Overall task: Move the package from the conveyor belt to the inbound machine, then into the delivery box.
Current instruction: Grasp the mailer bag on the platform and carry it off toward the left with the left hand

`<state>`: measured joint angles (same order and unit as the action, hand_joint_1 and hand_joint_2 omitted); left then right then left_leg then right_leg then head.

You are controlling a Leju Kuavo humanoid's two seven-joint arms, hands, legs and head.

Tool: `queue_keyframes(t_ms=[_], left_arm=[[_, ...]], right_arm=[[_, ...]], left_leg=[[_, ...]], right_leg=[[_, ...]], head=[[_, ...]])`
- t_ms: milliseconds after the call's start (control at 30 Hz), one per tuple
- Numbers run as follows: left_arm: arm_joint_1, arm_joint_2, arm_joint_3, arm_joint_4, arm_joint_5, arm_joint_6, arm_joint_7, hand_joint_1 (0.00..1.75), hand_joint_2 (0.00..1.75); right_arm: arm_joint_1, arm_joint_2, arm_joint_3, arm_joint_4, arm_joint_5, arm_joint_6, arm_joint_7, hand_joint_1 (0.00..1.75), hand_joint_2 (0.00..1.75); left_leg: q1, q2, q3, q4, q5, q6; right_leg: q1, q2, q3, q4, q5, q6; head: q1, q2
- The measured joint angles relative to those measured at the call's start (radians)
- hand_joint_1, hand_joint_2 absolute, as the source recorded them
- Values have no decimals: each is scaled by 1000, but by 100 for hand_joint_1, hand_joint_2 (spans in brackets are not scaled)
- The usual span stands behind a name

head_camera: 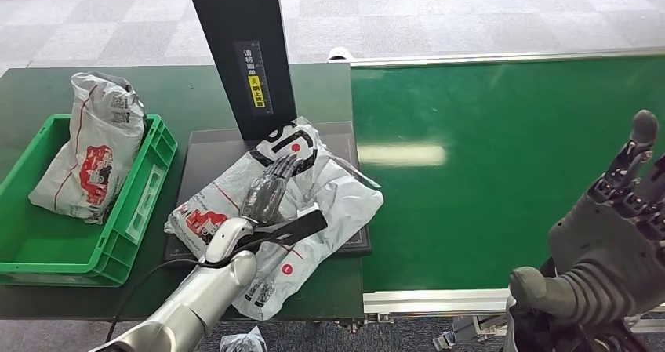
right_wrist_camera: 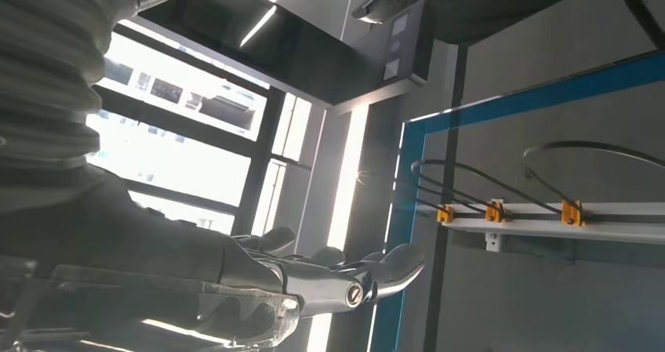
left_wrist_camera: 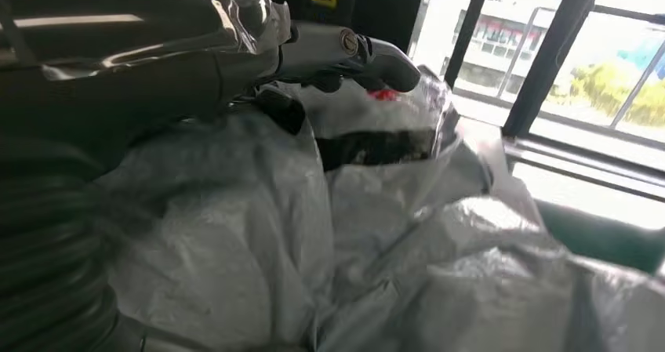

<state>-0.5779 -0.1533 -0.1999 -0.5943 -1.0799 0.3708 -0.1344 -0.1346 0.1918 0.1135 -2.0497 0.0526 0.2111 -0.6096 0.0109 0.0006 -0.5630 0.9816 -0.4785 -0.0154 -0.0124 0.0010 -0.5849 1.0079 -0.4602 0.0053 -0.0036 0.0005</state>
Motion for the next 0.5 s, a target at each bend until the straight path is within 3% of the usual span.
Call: queue_keyframes(t_ms=[67,100,200,233,367,500], left_arm=[[-13,-3,-7,34,-6,-34,13,3,175],[-20,-4,-9,48,-7,-43,15,15,175],[-40,-6,-13,81,-7,-86,20,125,175],[-45,-6,-14,91,-3,-108,20,154,175],[-53,-6,-13,116,22,-134,-4,172,175],[-52,-6,0,125,56,-108,-38,175,175]], right_arm=[[-1,2,-5,0,0,7,1,0,175],[-2,3,-8,0,0,9,1,0,175],[-4,6,-18,0,3,11,1,0,175],[-4,8,-21,0,6,11,1,0,175],[-6,11,-37,0,10,11,1,0,175],[-7,12,-49,0,13,4,1,0,175]], left_leg=[[0,0,0,0,0,0],[0,0,1,0,0,0],[0,-1,3,0,0,0],[0,-1,4,0,0,0],[0,-1,6,0,0,0],[0,-1,8,0,0,0]], right_leg=[[0,0,1,0,0,0],[0,0,1,0,0,0],[0,-1,4,0,0,0],[0,-1,5,0,-1,0],[0,-1,8,0,-1,0],[0,0,9,0,0,0]], head=[[0,0],[0,0],[0,0],[0,0],[0,0],[0,0]])
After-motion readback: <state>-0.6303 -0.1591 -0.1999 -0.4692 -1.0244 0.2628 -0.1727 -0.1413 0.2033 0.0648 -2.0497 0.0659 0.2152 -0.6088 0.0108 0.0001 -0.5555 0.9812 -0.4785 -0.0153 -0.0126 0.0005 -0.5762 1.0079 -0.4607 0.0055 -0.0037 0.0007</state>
